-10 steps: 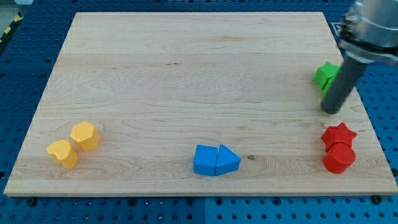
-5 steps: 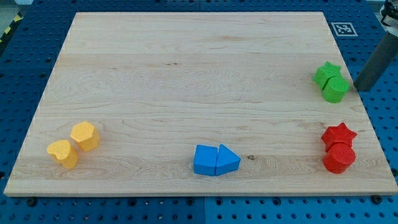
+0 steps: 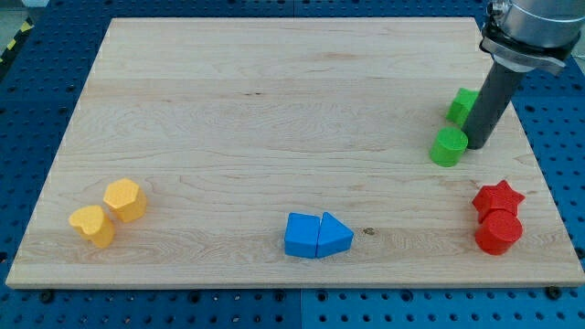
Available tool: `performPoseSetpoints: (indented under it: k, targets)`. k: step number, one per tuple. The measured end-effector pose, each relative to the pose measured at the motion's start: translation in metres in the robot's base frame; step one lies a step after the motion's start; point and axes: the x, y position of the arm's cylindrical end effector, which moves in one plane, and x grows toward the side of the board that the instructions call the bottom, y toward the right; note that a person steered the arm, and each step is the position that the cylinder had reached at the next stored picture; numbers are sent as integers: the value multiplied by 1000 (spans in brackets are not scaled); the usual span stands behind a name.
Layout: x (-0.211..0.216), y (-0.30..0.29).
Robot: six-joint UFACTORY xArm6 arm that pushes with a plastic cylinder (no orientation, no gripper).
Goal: Push the green circle towards the center left
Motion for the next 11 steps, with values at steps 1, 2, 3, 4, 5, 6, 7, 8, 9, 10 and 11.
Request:
performPoseSetpoints:
  k: [1, 2, 3, 4, 5, 6, 7, 8, 9, 10, 11]
  targets:
    - [7, 2]
    - [7, 7]
    - [7, 6]
    - [8, -9]
    - [15, -43]
    - [23, -91]
    - [24, -144]
    - [24, -201]
    - [24, -257]
    - [24, -311]
    - [24, -358]
